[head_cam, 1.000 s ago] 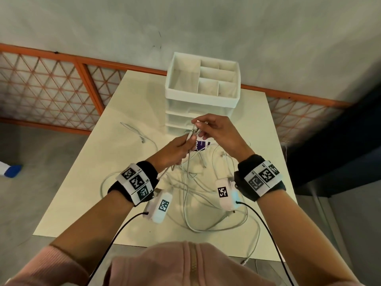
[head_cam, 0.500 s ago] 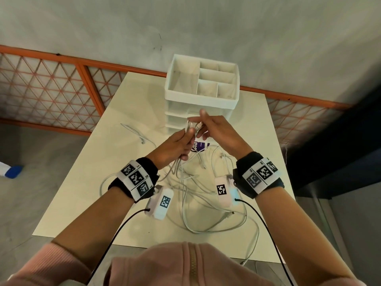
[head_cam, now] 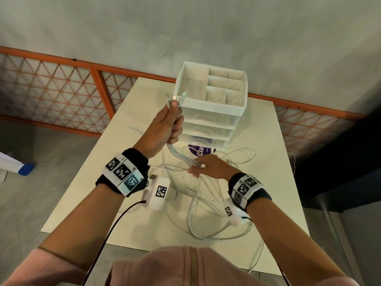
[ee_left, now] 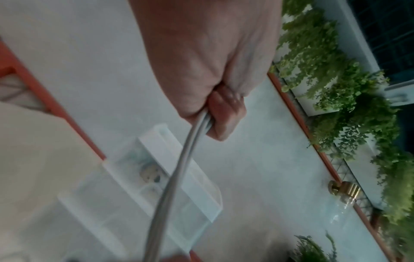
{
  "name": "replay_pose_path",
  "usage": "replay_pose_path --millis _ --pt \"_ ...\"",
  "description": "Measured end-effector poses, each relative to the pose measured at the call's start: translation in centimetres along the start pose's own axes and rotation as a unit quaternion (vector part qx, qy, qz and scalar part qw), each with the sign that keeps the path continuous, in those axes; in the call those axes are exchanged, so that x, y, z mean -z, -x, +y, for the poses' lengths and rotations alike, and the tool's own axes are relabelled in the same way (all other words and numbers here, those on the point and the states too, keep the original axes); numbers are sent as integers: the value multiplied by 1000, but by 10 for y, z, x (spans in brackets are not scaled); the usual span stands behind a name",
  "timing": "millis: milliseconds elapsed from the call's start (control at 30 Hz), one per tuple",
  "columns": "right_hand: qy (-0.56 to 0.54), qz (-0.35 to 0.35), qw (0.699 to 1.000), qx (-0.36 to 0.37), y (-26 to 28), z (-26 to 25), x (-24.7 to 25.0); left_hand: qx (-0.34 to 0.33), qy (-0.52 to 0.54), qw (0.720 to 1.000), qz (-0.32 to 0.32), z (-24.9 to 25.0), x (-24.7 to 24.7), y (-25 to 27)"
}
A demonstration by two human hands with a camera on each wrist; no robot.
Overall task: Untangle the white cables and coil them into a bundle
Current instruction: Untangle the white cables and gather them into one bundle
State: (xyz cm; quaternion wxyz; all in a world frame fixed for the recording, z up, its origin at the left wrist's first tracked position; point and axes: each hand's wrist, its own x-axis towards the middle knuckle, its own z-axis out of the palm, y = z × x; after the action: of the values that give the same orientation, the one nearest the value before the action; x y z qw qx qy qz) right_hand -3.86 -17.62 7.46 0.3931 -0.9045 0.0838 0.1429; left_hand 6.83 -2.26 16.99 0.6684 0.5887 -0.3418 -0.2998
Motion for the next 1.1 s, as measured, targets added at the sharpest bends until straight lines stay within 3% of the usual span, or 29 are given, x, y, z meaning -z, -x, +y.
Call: replay_pose_path --millis 67,133,200,267,367,467,600,733,833,933,1033,1100 --pt "58 11 997 -43 4 20 11 9 -48 999 13 0 6 5" --pt "80 40 995 -53 7 24 22 5 -172 985 11 -9 11 9" --pt "49 65 997 -14 7 16 34 26 -313 949 -26 -23 14 10" --pt "23 95 995 37 10 -6 50 77 -376 921 -63 -35 14 10" --pt "-31 121 988 94 18 -41 73 77 -398 913 -47 -40 6 8" --pt "-114 139 977 115 24 -58 89 -18 -371 927 48 -29 1 3" --pt "-49 83 994 59 15 -37 83 -159 -357 912 122 -7 2 -3" --pt "-9 40 999 -36 9 8 63 -180 -334 908 176 -3 1 -2" --pt "-23 35 998 -49 14 21 58 -174 -332 901 217 -11 5 2" --pt "-5 37 998 -48 19 23 66 -117 -338 892 275 -27 18 3" --pt "-42 58 997 -29 24 20 76 63 -330 901 276 -46 40 3" --pt "-83 77 994 -5 28 13 82 177 -352 887 240 -60 53 4"
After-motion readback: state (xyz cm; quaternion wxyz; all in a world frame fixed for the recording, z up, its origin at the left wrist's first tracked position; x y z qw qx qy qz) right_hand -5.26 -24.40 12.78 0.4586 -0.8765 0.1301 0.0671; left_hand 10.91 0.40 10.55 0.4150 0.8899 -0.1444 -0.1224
